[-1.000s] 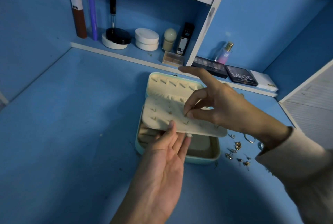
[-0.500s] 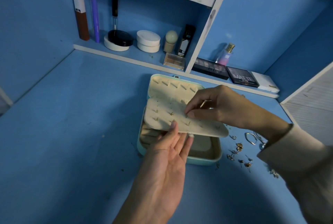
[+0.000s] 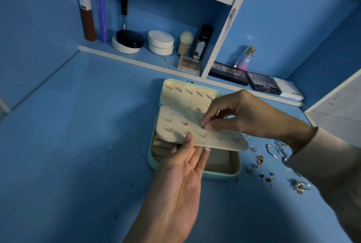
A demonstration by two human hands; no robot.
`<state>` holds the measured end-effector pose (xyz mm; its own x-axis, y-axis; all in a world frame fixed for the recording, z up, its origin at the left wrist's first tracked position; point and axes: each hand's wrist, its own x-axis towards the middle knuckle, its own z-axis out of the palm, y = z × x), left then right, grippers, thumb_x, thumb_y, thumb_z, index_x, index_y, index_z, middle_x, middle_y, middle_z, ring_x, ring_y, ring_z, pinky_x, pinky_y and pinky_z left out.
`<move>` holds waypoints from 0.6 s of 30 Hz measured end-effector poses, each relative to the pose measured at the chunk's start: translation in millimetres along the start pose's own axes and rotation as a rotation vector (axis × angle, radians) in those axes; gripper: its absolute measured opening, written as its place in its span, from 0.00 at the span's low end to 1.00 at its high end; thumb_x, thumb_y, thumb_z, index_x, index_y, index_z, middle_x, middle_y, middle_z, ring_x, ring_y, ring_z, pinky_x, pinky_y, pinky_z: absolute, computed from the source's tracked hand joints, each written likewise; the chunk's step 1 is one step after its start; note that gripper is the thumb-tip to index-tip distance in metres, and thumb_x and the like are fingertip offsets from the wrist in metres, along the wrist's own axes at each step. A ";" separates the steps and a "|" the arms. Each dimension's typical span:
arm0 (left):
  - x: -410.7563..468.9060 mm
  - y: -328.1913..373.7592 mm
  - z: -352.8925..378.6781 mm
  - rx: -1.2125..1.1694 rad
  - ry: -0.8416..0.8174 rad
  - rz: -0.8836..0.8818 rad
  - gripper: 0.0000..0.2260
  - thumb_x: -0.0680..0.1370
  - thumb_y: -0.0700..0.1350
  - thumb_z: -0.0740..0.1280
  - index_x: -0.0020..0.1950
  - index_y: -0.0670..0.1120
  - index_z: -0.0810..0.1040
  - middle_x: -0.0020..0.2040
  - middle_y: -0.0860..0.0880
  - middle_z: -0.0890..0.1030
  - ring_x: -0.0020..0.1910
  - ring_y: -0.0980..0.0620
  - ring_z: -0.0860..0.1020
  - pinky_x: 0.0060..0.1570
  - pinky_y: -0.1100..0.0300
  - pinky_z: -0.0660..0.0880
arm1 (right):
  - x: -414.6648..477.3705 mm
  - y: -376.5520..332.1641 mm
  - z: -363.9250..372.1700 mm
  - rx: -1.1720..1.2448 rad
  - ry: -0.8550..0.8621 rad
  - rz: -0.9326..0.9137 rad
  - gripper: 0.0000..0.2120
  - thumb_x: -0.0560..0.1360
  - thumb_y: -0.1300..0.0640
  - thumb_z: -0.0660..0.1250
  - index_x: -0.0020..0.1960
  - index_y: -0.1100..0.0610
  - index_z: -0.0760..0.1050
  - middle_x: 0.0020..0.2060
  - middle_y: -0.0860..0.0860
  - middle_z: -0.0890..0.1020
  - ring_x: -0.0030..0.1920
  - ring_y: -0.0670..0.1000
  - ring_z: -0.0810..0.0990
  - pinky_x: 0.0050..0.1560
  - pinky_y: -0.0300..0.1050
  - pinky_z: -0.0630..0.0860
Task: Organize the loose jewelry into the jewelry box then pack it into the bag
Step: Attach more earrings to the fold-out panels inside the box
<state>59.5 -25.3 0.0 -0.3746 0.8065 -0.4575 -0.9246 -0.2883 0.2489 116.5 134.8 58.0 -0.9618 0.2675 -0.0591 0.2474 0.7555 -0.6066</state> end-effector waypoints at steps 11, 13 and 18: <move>0.0 -1.5 0.0 -0.005 0.024 0.016 0.23 0.67 0.42 0.66 0.62 0.41 0.75 0.56 0.45 0.83 0.58 0.51 0.78 0.61 0.55 0.71 | -2.8 1.4 7.1 0.017 0.073 0.023 0.03 0.70 0.61 0.73 0.43 0.54 0.83 0.38 0.47 0.84 0.41 0.47 0.82 0.48 0.50 0.78; -0.1 -2.0 -0.2 -0.007 0.029 0.021 0.23 0.67 0.42 0.66 0.62 0.41 0.75 0.56 0.45 0.83 0.58 0.51 0.78 0.61 0.55 0.71 | -3.0 0.7 6.7 0.010 0.063 0.023 0.04 0.71 0.61 0.73 0.43 0.53 0.83 0.38 0.46 0.84 0.41 0.46 0.82 0.49 0.50 0.79; -0.5 -2.1 0.5 -0.008 0.028 0.028 0.23 0.67 0.42 0.66 0.63 0.42 0.76 0.56 0.45 0.83 0.59 0.51 0.79 0.63 0.54 0.71 | -2.7 2.5 7.4 0.048 0.068 0.060 0.04 0.70 0.60 0.73 0.43 0.53 0.83 0.39 0.46 0.84 0.42 0.46 0.82 0.50 0.47 0.78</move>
<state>61.7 -24.9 0.2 -0.4017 0.7832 -0.4747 -0.9144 -0.3142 0.2554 118.9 131.5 50.7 -0.9347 0.3526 -0.0441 0.2971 0.7075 -0.6412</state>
